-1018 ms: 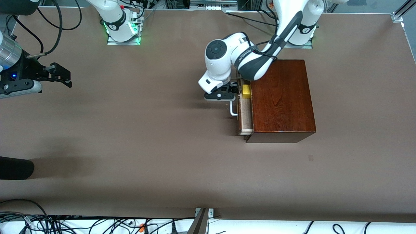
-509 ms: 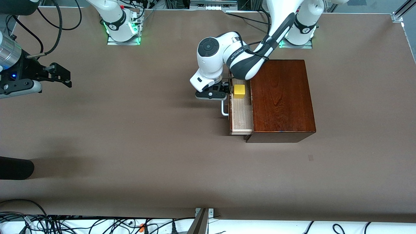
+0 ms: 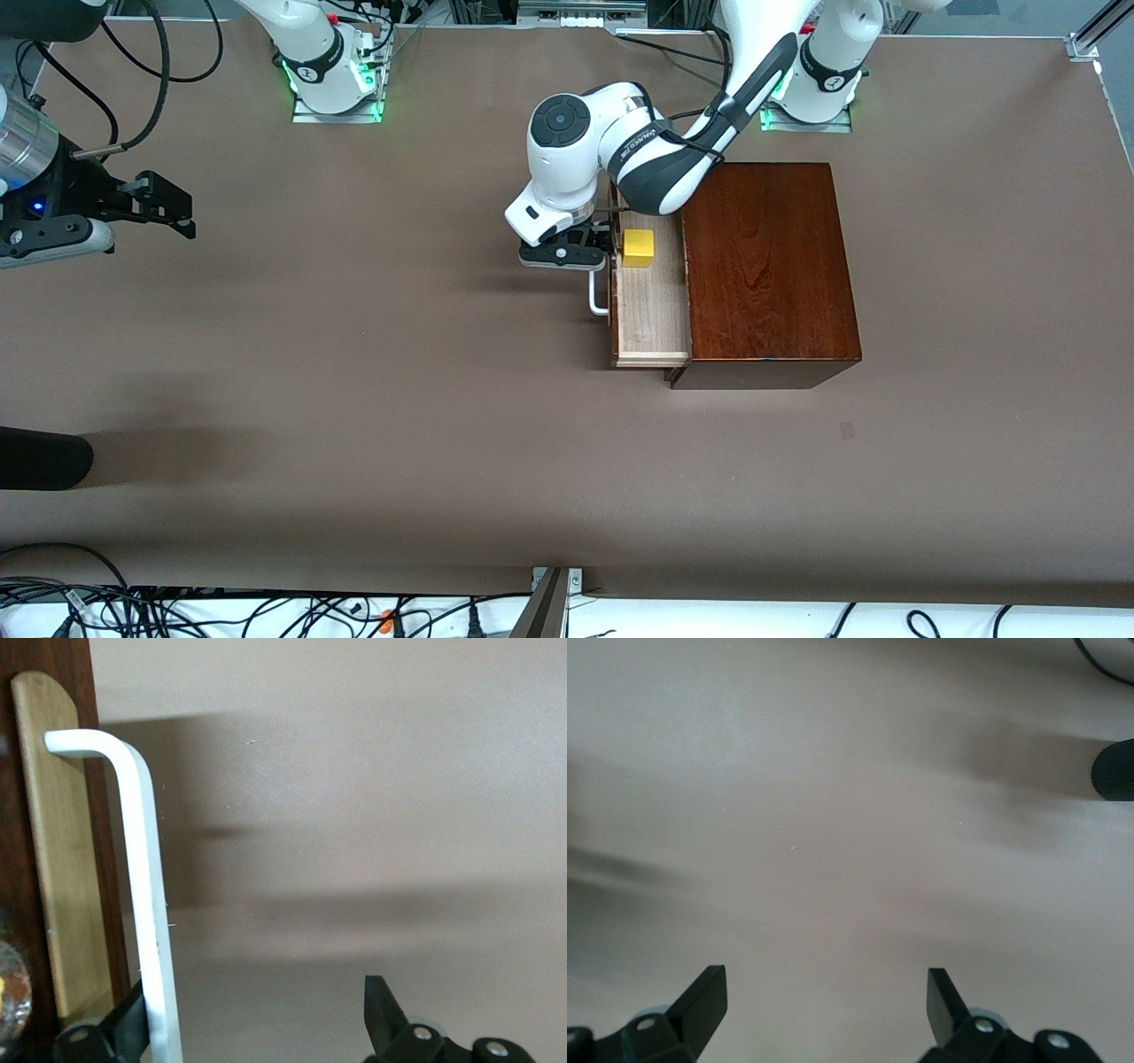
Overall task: Open drawer, take yellow block, close drawer
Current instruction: 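Pull the drawer out of the box with the left gripper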
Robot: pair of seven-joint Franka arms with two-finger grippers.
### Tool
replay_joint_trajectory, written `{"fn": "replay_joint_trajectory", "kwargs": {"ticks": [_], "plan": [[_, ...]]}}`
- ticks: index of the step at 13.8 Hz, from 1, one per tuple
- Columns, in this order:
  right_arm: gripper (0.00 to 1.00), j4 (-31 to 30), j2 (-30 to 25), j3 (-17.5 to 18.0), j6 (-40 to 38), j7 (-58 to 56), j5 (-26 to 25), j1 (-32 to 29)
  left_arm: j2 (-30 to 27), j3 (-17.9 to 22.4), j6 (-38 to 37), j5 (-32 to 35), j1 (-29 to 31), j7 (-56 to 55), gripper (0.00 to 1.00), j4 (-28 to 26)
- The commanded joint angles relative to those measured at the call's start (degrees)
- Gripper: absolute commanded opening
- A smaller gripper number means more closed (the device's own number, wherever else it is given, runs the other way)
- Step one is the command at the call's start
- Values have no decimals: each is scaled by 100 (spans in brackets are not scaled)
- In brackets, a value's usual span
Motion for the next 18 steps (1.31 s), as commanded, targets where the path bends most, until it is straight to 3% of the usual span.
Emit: {"fn": "replay_joint_trajectory", "kwargs": {"ticks": [1, 10, 14, 18], "plan": [[100, 106, 30, 10, -34, -1, -59, -17, 120, 3, 98, -108, -84, 58, 100, 242], [100, 106, 30, -7, -42, -1, -59, -26, 68, 30, -16, -2, -225, 93, 100, 251], [100, 106, 39, -7, -42, -1, -59, -26, 103, 29, -954, 331, -425, 93, 100, 777], [100, 106, 30, -7, -42, 8, -59, -26, 41, 47, -1307, 367, -462, 102, 100, 945]]}}
